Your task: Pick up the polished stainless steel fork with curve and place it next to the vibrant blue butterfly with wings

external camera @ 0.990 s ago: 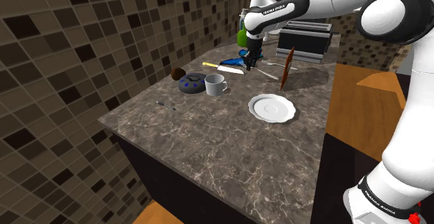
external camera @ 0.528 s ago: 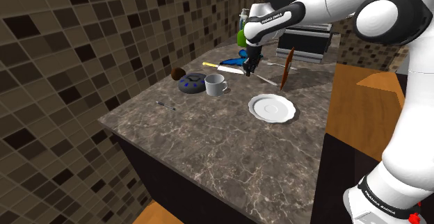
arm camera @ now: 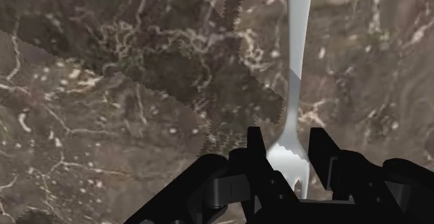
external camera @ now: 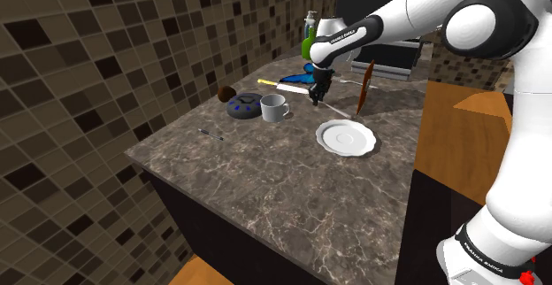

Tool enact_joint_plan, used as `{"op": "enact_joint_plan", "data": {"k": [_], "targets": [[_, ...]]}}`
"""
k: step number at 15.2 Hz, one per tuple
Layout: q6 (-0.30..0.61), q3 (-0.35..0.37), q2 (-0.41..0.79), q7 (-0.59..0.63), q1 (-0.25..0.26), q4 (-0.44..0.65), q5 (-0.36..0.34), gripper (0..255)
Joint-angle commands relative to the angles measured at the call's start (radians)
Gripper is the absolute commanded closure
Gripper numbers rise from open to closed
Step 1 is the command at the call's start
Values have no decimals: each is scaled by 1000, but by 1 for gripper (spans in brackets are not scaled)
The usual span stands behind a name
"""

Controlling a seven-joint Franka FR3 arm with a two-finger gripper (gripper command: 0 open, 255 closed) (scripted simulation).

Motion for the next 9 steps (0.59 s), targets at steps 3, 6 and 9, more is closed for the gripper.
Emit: {"op": "enact_joint_plan", "data": {"k": [3, 6, 9], "targets": [[12, -1, 9, 0, 1, -3, -1, 255], [12, -1, 9, 0, 1, -3, -1, 255], [12, -1, 9, 0, 1, -3, -1, 0]]}}
